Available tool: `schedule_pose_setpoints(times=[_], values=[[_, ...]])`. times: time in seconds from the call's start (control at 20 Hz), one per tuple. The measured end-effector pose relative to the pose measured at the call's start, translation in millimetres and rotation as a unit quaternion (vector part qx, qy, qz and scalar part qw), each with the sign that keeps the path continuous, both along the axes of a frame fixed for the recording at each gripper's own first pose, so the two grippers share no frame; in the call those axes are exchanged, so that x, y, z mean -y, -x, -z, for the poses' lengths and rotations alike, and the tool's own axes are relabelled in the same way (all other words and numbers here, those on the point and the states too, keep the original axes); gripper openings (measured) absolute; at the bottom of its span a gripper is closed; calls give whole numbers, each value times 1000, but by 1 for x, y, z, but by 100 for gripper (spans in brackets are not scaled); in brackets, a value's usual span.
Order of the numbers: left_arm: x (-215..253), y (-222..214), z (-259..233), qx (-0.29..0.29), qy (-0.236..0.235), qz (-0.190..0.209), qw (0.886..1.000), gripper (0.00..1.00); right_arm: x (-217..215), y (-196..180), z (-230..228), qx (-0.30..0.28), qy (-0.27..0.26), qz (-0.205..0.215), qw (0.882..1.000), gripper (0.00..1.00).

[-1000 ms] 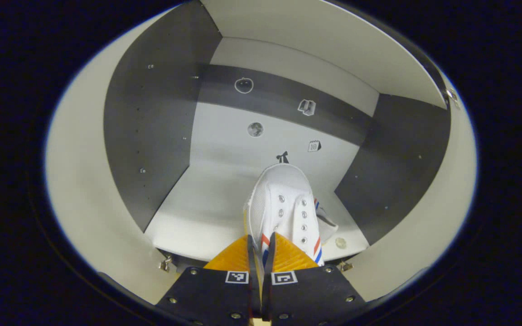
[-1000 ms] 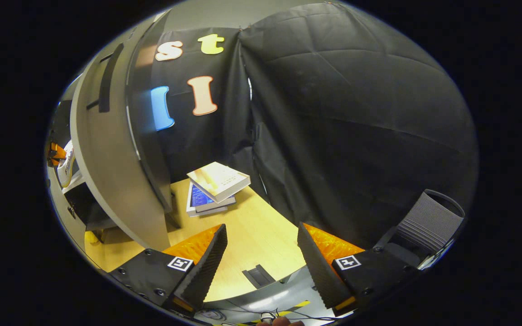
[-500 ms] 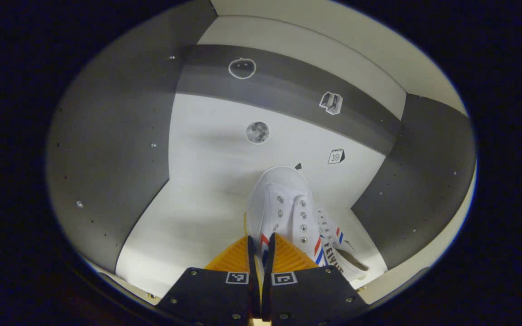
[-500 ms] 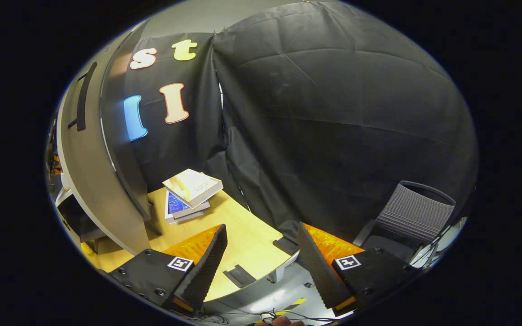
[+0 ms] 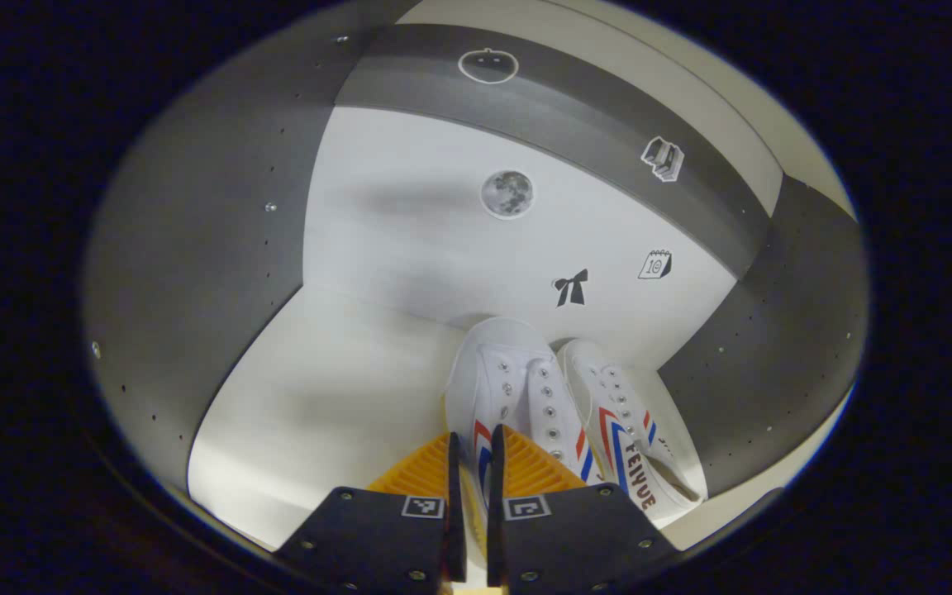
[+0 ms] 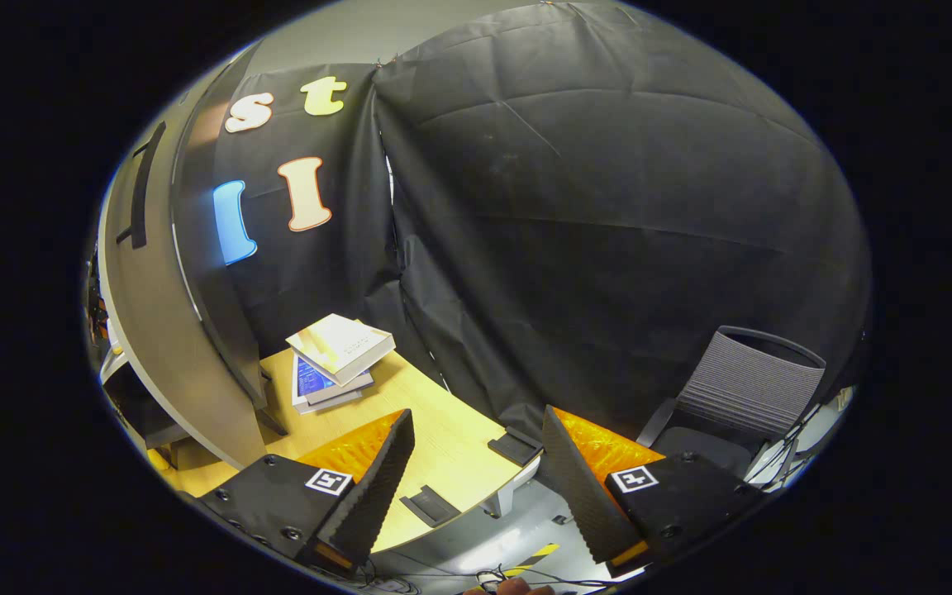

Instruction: Grab one shoe with the right hand and put it into the shoe cabinet, grab the other shoe with the left hand and put it into the shoe cabinet; then close the right door with the right hand and the left door with the left hand.

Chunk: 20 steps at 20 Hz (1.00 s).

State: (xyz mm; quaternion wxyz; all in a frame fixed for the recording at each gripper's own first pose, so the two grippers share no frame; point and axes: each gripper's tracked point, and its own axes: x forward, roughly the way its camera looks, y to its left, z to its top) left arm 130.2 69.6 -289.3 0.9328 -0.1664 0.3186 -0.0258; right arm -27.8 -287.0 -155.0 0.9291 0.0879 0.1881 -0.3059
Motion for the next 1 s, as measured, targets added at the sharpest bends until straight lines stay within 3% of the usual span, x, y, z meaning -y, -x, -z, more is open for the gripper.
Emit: schedule_pose_setpoints(times=[0.1, 0.15, 0.2, 0.3, 0.35, 0.5, 0.65, 0.75, 0.8, 0.85, 0.9, 1.0], values=[[-4, -3, -9, 16, -35, 1, 999, 29, -5, -2, 3, -2, -5, -6, 1000, 98], [-9, -6, -20, 35, -59, -2, 998, 26, -8, -3, 4, -3, -7, -10, 1000, 98], [-14, -2, -32, 52, -86, -4, 995, 38, -10, -3, 3, -1, -6, -13, 1000, 98], [-16, 15, -59, 79, -130, 4, 988, 79, -13, -3, 0, 5, -5, -17, 1000, 93], [-14, 23, -70, 96, -152, 12, 984, 99, -14, -4, 0, 6, -7, -21, 1000, 98], [-5, 67, -111, 164, -219, 16, 962, 99, -15, -12, -2, 5, -11, -38, 999, 98], [4, 120, -161, 250, -265, -11, 931, 99, -11, -27, -13, 11, 6, -61, 998, 93], [15, 162, -190, 298, -260, -22, 918, 99, -9, -39, -20, 10, 23, -82, 996, 93], [21, 180, -199, 316, -253, -27, 914, 98, -10, -44, -25, 12, 28, -93, 995, 98], [26, 197, -207, 332, -247, -31, 910, 98, -10, -51, -31, 17, 31, -102, 994, 93], [28, 215, -214, 346, -240, -32, 907, 98, -10, -56, -39, 25, 33, -110, 993, 98], [33, 246, -230, 361, -225, -31, 904, 98, -11, -70, -53, 41, 38, -126, 990, 98]])
